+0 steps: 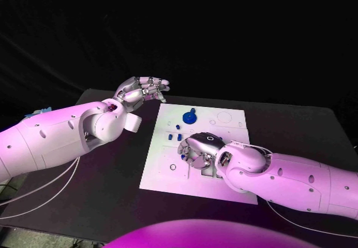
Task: Assemble the parts on the task board
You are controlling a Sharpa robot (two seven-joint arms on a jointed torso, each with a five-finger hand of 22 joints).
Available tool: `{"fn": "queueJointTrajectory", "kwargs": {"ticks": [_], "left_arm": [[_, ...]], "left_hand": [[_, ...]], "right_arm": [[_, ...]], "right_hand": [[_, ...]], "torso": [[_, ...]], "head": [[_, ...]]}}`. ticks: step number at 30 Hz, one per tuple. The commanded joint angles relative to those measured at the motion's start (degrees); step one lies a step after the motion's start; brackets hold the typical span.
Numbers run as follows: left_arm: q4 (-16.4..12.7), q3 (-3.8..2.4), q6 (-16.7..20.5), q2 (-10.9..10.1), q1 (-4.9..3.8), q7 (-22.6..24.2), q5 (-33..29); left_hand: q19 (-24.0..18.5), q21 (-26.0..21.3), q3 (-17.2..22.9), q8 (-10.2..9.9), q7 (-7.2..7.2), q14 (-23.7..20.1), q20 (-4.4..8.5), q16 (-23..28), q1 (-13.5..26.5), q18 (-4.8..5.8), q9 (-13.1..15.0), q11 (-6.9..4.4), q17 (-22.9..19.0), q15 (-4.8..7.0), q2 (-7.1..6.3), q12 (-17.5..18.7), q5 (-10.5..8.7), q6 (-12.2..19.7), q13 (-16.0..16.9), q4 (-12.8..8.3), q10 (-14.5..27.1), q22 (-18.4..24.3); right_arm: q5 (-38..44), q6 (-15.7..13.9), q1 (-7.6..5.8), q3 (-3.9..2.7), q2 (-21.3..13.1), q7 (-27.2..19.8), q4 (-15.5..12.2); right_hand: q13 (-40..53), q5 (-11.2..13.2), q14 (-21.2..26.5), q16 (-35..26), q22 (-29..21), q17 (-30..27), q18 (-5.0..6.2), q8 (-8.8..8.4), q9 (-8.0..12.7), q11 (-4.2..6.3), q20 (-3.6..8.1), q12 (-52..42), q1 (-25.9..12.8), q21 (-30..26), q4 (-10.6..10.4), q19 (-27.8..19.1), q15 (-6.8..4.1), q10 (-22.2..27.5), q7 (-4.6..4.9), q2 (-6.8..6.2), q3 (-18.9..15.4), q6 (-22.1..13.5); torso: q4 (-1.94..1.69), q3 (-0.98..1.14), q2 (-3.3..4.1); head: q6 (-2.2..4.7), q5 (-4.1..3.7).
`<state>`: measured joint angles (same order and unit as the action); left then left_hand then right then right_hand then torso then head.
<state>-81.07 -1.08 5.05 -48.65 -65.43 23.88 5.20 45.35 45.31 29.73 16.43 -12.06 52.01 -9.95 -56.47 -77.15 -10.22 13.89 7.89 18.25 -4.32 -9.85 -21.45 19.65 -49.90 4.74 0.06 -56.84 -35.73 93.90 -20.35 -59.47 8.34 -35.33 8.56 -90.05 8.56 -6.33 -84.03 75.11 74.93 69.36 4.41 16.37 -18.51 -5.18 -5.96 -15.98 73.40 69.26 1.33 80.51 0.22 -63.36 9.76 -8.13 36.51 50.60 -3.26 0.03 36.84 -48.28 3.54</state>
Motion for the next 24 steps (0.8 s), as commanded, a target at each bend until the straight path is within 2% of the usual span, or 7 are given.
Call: {"fn": "queueJointTrajectory", "kwargs": {"ticks": [1, 5, 6, 8, 15, 19, 24], "left_arm": [[-0.1, -0.05, -0.9, 0.1, -0.03, 0.0, -0.2], [0.0, -0.04, -0.9, 0.0, -0.03, -0.1, -0.2], [0.0, -0.04, -1.0, 0.0, -0.03, -0.2, -0.2], [0.0, -0.04, -1.0, 0.0, -0.03, -0.3, -0.2], [0.1, -0.03, -1.1, -0.1, -0.03, -0.5, -0.2], [0.1, -0.03, -1.2, -0.2, -0.03, -0.6, -0.2], [0.1, -0.02, -1.3, -0.2, -0.02, -0.6, -0.2]], "left_hand": [[-0.1, 0.2, 0.1, -0.2, 0.00, -0.1, -0.08, 0.2, -0.2, 0.04, -0.1, 0.38, -0.1, -0.22, 0.09, 0.3, 0.20, 0.1, -0.1, -0.3, -0.1, -0.1], [-0.2, 0.2, 0.1, -0.2, -0.03, -0.1, -0.09, 0.2, -0.1, 0.04, -0.1, 0.41, -0.1, -0.24, 0.09, 0.4, 0.19, 0.2, -0.1, -0.3, 0.0, -0.1], [-0.2, 0.2, 0.1, -0.2, -0.03, -0.1, -0.09, 0.2, -0.1, 0.04, -0.1, 0.41, -0.1, -0.24, 0.09, 0.4, 0.19, 0.2, -0.1, -0.3, 0.0, -0.1], [-0.2, 0.2, 0.1, -0.2, -0.03, -0.1, -0.09, 0.2, -0.1, 0.04, -0.1, 0.41, -0.1, -0.24, 0.09, 0.4, 0.19, 0.2, -0.1, -0.3, 0.0, -0.1], [-0.2, 0.2, 0.1, -0.4, -0.09, -0.2, -0.12, 0.3, -0.1, 0.03, -0.1, 0.46, -0.1, -0.27, 0.05, 0.5, 0.19, 0.3, -0.1, -0.4, 0.1, -0.1], [-0.2, 0.2, 0.1, -0.4, -0.09, -0.2, -0.12, 0.3, -0.1, 0.03, -0.1, 0.46, -0.1, -0.27, 0.05, 0.5, 0.19, 0.3, -0.1, -0.4, 0.1, -0.1], [-0.3, 0.2, 0.1, -0.4, -0.09, -0.2, -0.12, 0.3, -0.2, 0.03, -0.1, 0.46, -0.1, -0.28, 0.09, 0.5, 0.18, 0.3, -0.1, -0.5, 0.1, -0.1]], "right_arm": [[0.7, -1.5, 0.18, 0.12, -0.4, 0.4, -0.2], [0.8, -3.7, 0.18, 0.12, -1.3, 0.6, -1.0], [0.8, -4.4, 0.17, 0.11, -1.7, 0.6, -1.4], [0.8, -5.5, 0.11, 0.08, -2.6, 0.6, -2.3], [0.3, -7.5, -0.63, -0.41, -6.8, 0.7, -6.3], [-0.9, -6.6, -1.94, -0.78, -9.5, 1.0, -8.2], [-2.3, -1.9, -4.33, -1.06, -12.4, 1.9, -8.9]], "right_hand": [[0.1, 0.3, -1.9, -0.1, 6.3, -0.5, 0.14, -0.79, 0.3, -0.31, -0.40, 0.2, -0.1, -1.1, 0.1, -0.4, 0.46, 0.5, 0.09, -1.25, -0.7, -0.9], [0.3, 0.4, -1.8, -0.2, 6.2, -0.8, 0.24, -1.71, 0.6, -0.08, -0.44, 0.0, -0.1, -1.4, 0.1, -0.5, 0.34, 0.7, -0.28, -1.73, -1.0, -2.1], [0.5, 0.5, -1.7, -0.2, 6.2, -0.9, 0.30, -2.56, 0.9, 0.24, -0.35, -0.1, 0.1, -1.6, 0.3, -0.6, 0.12, 0.9, -0.43, -2.10, -1.0, -3.4], [0.6, 0.5, -1.7, -0.2, 6.2, -1.0, 0.32, -2.88, 1.0, 0.54, -0.22, -0.1, 0.3, -1.6, 0.5, -0.6, -0.10, 1.0, -0.71, -2.24, -0.9, -3.9], [0.7, 0.4, -2.0, 0.6, 6.7, -0.2, 0.03, -2.42, 0.7, 0.32, -0.12, -0.2, 0.0, -0.5, 0.3, 0.0, -0.04, 1.6, -0.64, -2.80, -1.3, -2.7], [0.8, 0.0, -2.0, 0.7, 6.7, -0.3, 0.05, -2.14, 0.5, 0.12, -0.20, -0.1, -0.6, -0.7, -0.1, 0.0, 0.12, 2.3, -0.64, -3.25, -1.8, -2.0], [0.2, -0.7, -1.5, 0.0, 5.3, -1.7, 0.71, -2.28, 0.4, -0.39, -0.57, 1.0, -2.0, -4.3, -1.2, -1.6, 0.58, 5.5, -0.68, -4.28, -3.2, -1.8]], "torso": [[-0.03, 0.01, 0.00], [-0.06, 0.02, 0.00], [-0.06, 0.00, 0.00], [-0.04, 0.01, 0.01], [0.10, -0.02, -0.01], [0.14, 0.07, -0.04], [0.09, -0.06, -0.06]], "head": [[0.09, -0.12], [0.20, -0.22], [0.21, -0.25], [0.22, -0.25], [0.66, -0.58], [0.79, -0.83], [1.16, -1.34]]}}
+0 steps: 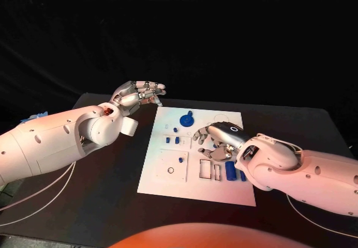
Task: Assemble the parts on the task board
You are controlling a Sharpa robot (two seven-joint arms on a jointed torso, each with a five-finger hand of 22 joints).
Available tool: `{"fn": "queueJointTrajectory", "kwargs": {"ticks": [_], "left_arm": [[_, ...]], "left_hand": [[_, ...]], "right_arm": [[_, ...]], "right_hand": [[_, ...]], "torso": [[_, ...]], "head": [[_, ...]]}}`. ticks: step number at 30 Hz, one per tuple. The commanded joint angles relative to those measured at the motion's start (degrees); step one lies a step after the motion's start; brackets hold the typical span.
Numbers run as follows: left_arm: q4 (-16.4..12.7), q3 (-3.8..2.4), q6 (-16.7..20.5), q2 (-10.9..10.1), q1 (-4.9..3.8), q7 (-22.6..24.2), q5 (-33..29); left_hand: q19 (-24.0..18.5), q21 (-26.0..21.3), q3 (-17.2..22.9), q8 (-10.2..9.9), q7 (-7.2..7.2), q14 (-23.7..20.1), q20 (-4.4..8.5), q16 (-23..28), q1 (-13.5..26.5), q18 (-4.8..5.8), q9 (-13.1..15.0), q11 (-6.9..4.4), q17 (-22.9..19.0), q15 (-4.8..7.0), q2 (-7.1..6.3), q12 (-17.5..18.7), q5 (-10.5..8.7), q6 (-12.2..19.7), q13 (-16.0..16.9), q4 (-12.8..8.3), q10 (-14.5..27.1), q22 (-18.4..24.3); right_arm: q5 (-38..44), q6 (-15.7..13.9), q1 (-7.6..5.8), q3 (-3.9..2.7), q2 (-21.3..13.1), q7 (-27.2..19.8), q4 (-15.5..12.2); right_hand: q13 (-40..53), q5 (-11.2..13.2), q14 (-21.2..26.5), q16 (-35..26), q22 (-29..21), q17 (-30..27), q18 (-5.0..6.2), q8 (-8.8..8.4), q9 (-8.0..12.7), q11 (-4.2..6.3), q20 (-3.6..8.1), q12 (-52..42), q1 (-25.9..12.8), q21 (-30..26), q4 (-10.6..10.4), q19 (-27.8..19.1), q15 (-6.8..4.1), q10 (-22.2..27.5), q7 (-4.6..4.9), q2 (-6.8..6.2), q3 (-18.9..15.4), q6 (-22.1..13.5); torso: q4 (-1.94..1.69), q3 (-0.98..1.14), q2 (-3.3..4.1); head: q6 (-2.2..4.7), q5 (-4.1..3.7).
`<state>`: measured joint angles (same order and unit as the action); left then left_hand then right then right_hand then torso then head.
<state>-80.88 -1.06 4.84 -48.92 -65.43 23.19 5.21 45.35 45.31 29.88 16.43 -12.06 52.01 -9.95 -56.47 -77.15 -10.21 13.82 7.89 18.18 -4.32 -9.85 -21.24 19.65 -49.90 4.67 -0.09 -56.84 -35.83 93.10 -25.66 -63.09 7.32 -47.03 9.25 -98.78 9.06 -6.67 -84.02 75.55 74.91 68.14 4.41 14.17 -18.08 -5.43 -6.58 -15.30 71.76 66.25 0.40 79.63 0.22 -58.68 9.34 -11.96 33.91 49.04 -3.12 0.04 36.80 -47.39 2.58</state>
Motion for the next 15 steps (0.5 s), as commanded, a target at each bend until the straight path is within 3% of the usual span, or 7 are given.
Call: {"fn": "queueJointTrajectory", "kwargs": {"ticks": [1, 5, 8, 11, 15], "left_arm": [[0.0, -0.04, -1.2, 0.0, -0.03, 0.1, -0.2], [0.0, -0.03, -1.3, 0.1, -0.02, 0.1, -0.2], [0.0, -0.03, -1.5, 0.1, -0.02, 0.0, -0.2], [0.0, -0.03, -1.8, 0.2, 0.00, 0.1, -0.2], [-0.1, -0.03, -1.9, 0.2, 0.01, 0.2, 0.0]], "left_hand": [[-0.3, 0.2, -0.1, -0.4, -0.09, -0.2, -0.13, 0.3, -0.2, 0.03, -0.1, 0.47, -0.1, -0.28, 0.11, 0.3, 0.18, 0.3, -0.1, -0.3, 0.1, -0.1], [-0.3, 0.2, -0.1, -0.4, -0.09, -0.2, -0.13, 0.3, -0.2, 0.03, -0.1, 0.47, -0.1, -0.28, 0.11, 0.3, 0.18, 0.3, -0.1, -0.3, 0.1, -0.1], [-0.3, 0.2, -0.1, -0.4, -0.09, -0.2, -0.15, 0.3, -0.2, 0.03, -0.1, 0.47, -0.1, -0.29, 0.13, 0.3, 0.17, 0.3, -0.1, -0.3, 0.1, -0.1], [-0.3, 0.2, -0.1, -0.4, -0.09, -0.2, -0.15, 0.3, -0.2, 0.03, -0.1, 0.47, -0.1, -0.29, 0.15, 0.3, 0.16, 0.3, -0.1, -0.3, 0.1, -0.1], [-0.3, 0.2, -0.1, -0.4, -0.08, -0.2, -0.15, 0.3, -0.2, 0.02, -0.1, 0.47, -0.1, -0.29, 0.22, 0.3, 0.16, 0.3, -0.1, -0.3, 0.1, -0.1]], "right_arm": [[-1.6, 5.1, -1.46, -0.09, -1.4, 1.2, -0.1], [-1.3, 8.1, -2.63, -0.15, -2.6, 1.1, 0.9], [-0.9, 10.2, -3.01, -0.17, -2.9, 1.2, 1.7], [-0.7, 11.9, -3.09, -0.18, -2.9, 1.3, 2.6], [-0.1, 13.2, -3.11, -0.19, -2.6, 1.7, 3.9]], "right_hand": [[-0.6, -0.8, -1.0, -1.2, 4.5, -1.8, 1.13, -0.23, -0.1, -0.41, -0.16, 0.7, -0.4, -3.7, -0.5, -1.8, 0.80, 2.4, -0.09, -0.82, -1.6, -0.3], [-1.6, -1.3, -0.1, -2.1, 2.8, -3.6, 1.84, -0.85, 0.0, -1.01, -0.66, 1.3, 0.2, -7.9, -0.9, -3.7, 1.33, 6.0, -0.82, -1.23, -4.1, -1.2], [-2.1, -1.5, 0.2, -2.2, 2.3, -4.1, 2.02, -1.37, 0.1, -1.30, -0.91, 1.3, 0.8, -9.2, -1.0, -4.1, 1.59, 7.3, -1.13, -1.15, -5.8, -2.0], [-2.5, -1.6, 0.2, -1.8, 2.2, -4.1, 2.05, -1.37, -0.1, -1.47, -1.08, 1.0, 1.5, -9.5, -1.2, -4.1, 1.74, 8.1, -0.72, -0.65, -7.2, -1.8], [-2.5, -1.7, 0.2, -1.7, 2.1, -4.1, 2.06, -1.32, -0.1, -1.45, -1.09, 0.8, 1.8, -9.5, -1.2, -4.0, 1.74, 8.0, -0.53, -0.42, -7.4, -1.7]], "torso": [[-0.05, -0.13, 0.00], [-0.03, -0.14, 0.02], [-0.08, -0.03, 0.05], [-0.13, 0.04, 0.11], [-0.09, -0.07, 0.08]], "head": [[0.45, -0.52], [0.52, -0.66], [0.51, -0.78], [0.56, -0.92], [0.58, -0.79]]}}
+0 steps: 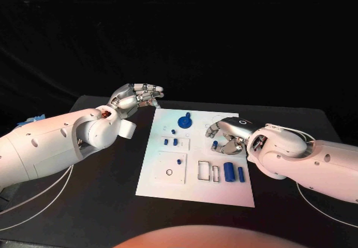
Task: Assemble the parts on the task board
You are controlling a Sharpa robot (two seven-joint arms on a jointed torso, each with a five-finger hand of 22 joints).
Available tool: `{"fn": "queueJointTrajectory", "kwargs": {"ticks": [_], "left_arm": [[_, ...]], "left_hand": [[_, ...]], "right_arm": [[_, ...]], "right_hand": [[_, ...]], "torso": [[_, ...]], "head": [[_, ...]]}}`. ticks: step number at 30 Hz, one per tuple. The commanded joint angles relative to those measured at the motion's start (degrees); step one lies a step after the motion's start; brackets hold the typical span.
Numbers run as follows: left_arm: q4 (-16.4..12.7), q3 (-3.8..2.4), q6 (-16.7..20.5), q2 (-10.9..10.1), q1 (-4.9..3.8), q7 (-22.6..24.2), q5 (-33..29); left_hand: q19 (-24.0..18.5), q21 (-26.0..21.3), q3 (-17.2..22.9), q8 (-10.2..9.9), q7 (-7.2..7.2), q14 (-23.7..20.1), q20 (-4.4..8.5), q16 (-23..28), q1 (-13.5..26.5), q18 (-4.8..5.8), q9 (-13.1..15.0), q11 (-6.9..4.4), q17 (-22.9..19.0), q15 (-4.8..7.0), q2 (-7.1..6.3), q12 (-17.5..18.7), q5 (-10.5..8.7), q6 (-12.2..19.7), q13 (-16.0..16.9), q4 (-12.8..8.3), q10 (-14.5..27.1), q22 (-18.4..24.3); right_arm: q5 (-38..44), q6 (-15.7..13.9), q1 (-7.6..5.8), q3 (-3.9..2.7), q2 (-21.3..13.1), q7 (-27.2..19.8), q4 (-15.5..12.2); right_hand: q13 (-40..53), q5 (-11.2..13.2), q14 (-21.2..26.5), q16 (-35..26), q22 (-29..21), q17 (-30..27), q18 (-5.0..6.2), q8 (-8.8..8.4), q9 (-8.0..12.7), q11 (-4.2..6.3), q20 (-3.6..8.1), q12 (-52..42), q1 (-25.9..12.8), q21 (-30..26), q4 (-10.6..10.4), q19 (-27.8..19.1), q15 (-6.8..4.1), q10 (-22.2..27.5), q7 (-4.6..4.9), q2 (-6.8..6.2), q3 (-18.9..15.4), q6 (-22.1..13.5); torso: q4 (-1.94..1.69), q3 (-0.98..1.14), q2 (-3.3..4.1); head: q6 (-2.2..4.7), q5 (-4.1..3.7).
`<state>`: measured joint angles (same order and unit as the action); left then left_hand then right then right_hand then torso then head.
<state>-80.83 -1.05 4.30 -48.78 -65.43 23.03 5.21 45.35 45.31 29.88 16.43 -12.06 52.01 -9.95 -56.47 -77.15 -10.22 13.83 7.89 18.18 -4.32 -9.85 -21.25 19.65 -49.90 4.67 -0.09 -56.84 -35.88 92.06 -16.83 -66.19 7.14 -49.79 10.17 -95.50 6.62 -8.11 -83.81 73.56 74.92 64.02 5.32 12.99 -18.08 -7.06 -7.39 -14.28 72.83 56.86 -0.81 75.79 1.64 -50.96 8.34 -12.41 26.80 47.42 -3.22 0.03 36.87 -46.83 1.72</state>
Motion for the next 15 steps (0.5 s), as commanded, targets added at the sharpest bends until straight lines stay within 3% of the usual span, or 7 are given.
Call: {"fn": "queueJointTrajectory", "kwargs": {"ticks": [1, 15], "left_arm": [[-0.2, -0.04, -1.3, 0.1, 0.01, 0.3, 0.0], [-0.2, -0.04, -1.3, -0.1, 0.01, 0.5, 0.1]], "left_hand": [[-0.3, 0.2, -0.1, -0.4, -0.08, -0.1, -0.15, 0.3, -0.2, 0.02, -0.1, 0.46, -0.1, -0.28, 0.23, 0.3, 0.15, 0.3, -0.1, -0.3, 0.1, -0.1], [-0.3, 0.2, -0.1, -0.4, -0.08, -0.1, -0.15, 0.3, -0.2, 0.02, -0.1, 0.46, -0.1, -0.28, 0.23, 0.3, 0.15, 0.3, -0.1, -0.3, 0.1, -0.1]], "right_arm": [[1.2, 4.5, -0.01, -0.01, 0.2, 0.8, 0.9], [2.4, 4.2, 0.25, 0.01, 1.3, 1.7, 3.2]], "right_hand": [[-0.1, -0.3, 0.0, 0.3, 2.1, 0.0, 1.16, -0.15, -0.1, 0.20, -0.27, -0.4, 0.9, -0.2, 0.0, -0.2, 0.31, 0.3, 0.47, 0.13, -0.3, -0.1], [-1.0, 1.3, -0.9, 1.7, 3.3, 0.7, 0.60, 0.89, -0.4, 0.47, 0.07, -2.7, 2.8, 2.6, -0.2, 1.9, -0.02, -2.2, 1.49, 2.60, 2.3, 3.9]], "torso": [[0.02, -0.07, 0.03], [-0.03, -0.08, -0.03]], "head": [[0.00, 0.05], [-0.14, -0.02]]}}
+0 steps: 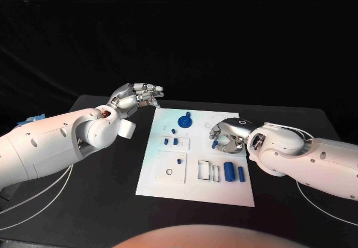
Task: Assemble the parts on the task board
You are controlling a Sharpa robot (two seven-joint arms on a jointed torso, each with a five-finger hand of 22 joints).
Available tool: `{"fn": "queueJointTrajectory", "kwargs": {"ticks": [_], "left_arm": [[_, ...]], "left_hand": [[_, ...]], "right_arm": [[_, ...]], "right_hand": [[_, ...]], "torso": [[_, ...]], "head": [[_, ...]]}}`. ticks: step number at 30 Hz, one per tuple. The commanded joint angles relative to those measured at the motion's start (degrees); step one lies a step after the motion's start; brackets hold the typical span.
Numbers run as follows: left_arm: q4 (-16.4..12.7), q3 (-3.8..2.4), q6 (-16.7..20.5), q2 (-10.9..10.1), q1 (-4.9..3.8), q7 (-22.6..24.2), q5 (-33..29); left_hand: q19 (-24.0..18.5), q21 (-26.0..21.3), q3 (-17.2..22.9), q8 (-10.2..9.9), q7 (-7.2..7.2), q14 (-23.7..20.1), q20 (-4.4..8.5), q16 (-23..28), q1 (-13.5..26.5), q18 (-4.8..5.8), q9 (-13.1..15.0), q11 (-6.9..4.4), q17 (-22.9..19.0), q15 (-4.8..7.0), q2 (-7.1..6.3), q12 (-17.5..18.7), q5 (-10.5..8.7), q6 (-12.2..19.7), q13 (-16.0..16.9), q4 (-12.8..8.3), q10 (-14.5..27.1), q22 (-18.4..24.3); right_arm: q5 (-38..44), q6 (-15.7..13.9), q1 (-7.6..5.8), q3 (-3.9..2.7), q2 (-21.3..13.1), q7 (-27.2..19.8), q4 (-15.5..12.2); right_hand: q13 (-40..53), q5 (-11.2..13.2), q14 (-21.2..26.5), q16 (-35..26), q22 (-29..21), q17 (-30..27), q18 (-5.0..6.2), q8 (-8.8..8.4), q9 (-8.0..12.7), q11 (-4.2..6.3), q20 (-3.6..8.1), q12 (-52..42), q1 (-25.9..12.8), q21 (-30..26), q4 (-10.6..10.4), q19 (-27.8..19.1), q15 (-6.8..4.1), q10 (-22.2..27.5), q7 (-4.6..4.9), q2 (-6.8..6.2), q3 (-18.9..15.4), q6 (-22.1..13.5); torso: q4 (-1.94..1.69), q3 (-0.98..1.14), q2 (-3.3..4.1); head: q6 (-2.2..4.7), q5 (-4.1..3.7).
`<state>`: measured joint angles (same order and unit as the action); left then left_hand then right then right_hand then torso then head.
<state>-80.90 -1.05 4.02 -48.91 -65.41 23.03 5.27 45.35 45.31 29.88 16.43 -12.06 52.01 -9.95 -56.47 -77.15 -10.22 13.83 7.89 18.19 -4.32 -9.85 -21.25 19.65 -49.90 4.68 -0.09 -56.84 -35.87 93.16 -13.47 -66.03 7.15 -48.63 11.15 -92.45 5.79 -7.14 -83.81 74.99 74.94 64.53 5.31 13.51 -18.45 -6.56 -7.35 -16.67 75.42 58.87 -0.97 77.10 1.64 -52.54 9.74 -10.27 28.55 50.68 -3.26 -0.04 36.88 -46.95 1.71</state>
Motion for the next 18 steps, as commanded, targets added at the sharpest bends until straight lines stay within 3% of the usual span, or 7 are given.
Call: {"fn": "queueJointTrajectory", "kwargs": {"ticks": [1, 7, 18], "left_arm": [[-0.1, -0.04, -1.0, 0.0, -0.01, 0.5, 0.1], [-0.1, -0.04, -1.0, -0.1, -0.01, 0.4, 0.1], [-0.1, -0.04, -1.0, -0.1, -0.01, 0.3, 0.1]], "left_hand": [[-0.3, 0.2, -0.1, -0.4, -0.08, -0.1, -0.15, 0.3, -0.2, 0.02, -0.1, 0.46, -0.1, -0.28, 0.23, 0.3, 0.16, 0.3, -0.1, -0.3, 0.1, -0.1], [-0.3, 0.2, -0.1, -0.4, -0.08, -0.1, -0.15, 0.3, -0.2, 0.02, -0.1, 0.46, -0.1, -0.28, 0.23, 0.3, 0.16, 0.3, -0.1, -0.3, 0.1, -0.1], [-0.3, 0.2, -0.1, -0.3, -0.07, -0.1, -0.18, 0.2, -0.1, 0.02, 0.0, 0.46, -0.1, -0.29, 0.27, 0.3, 0.13, 0.2, -0.1, -0.3, 0.1, -0.1]], "right_arm": [[1.3, 0.7, 0.12, 0.00, 0.1, 0.7, 0.2], [1.3, 0.6, 0.27, 0.00, 0.2, 0.6, 0.1], [1.3, 0.2, 0.40, 0.00, 0.4, 0.6, 0.3]], "right_hand": [[-0.3, 0.4, -0.9, 0.4, 3.6, 0.2, 0.45, 0.55, -0.1, 0.01, 0.04, -0.6, 0.2, 1.4, -0.2, 1.0, -0.06, -1.4, 0.08, 0.57, 1.1, 1.4], [-0.5, 1.1, -1.5, 1.7, 5.3, 1.7, -0.21, 1.21, -0.4, 0.82, 0.48, -1.6, 0.0, 5.1, -0.6, 2.8, -0.68, -5.3, -0.63, 0.83, 3.4, 3.9], [-0.4, 1.6, -1.7, 2.3, 6.3, 2.2, -0.61, 1.76, -0.7, 1.59, 1.02, -2.3, -0.1, 7.3, -0.7, 3.7, -1.26, -7.9, -1.23, 1.25, 4.6, 5.4]], "torso": [[0.01, -0.01, -0.04], [0.10, 0.00, -0.03], [0.07, -0.02, -0.02]], "head": [[-0.02, 0.00], [-0.09, 0.05], [-0.19, 0.02]]}}
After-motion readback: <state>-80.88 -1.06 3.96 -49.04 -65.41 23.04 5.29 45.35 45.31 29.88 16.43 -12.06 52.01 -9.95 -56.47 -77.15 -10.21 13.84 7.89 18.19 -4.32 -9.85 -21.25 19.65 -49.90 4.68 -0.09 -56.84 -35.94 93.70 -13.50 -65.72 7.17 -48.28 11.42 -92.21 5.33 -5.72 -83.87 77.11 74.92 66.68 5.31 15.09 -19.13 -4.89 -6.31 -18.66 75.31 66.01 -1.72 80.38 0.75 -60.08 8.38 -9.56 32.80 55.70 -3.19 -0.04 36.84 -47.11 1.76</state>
